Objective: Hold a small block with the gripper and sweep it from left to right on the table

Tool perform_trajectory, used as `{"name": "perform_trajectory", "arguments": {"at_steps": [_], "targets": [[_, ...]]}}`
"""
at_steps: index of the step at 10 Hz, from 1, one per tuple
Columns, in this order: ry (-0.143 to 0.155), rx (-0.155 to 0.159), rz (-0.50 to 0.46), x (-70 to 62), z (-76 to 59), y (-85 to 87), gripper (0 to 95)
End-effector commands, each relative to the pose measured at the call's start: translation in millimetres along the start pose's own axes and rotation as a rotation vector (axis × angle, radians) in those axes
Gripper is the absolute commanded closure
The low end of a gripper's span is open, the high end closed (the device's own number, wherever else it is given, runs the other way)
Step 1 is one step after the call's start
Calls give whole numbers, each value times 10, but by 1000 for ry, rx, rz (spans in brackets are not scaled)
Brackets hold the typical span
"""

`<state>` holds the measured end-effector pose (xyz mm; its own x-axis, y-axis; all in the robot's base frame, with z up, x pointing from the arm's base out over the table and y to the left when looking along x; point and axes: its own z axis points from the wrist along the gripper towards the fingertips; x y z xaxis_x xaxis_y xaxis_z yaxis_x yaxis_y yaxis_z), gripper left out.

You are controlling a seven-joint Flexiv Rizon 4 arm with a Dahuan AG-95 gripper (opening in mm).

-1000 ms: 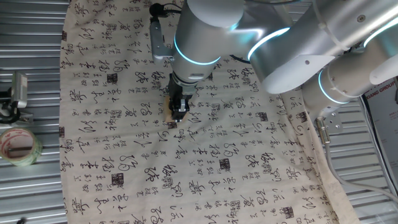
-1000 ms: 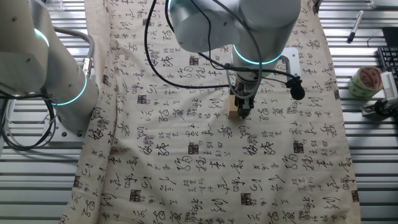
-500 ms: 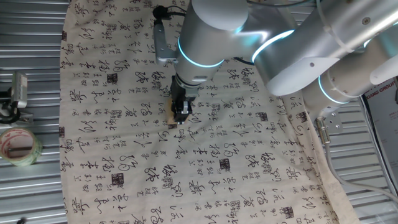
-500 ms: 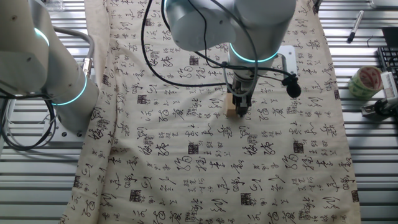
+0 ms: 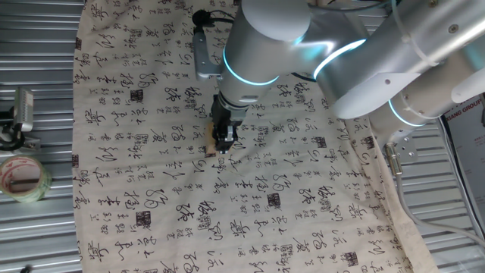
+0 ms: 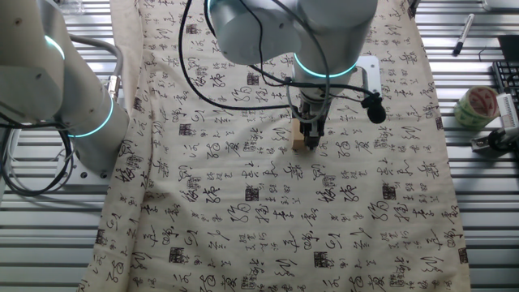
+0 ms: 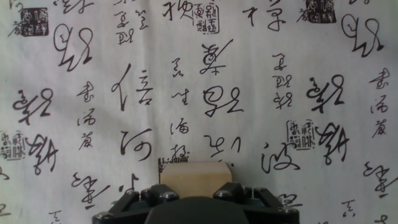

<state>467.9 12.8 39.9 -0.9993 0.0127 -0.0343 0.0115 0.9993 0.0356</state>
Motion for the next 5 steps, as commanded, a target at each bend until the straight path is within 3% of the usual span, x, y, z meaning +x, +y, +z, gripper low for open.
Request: {"name": "perform_trajectory", "arguments": {"at_steps": [1,5], "targets": [[-3,5,7,25,182,18,950],[-3,10,12,62,186,72,950]]}}
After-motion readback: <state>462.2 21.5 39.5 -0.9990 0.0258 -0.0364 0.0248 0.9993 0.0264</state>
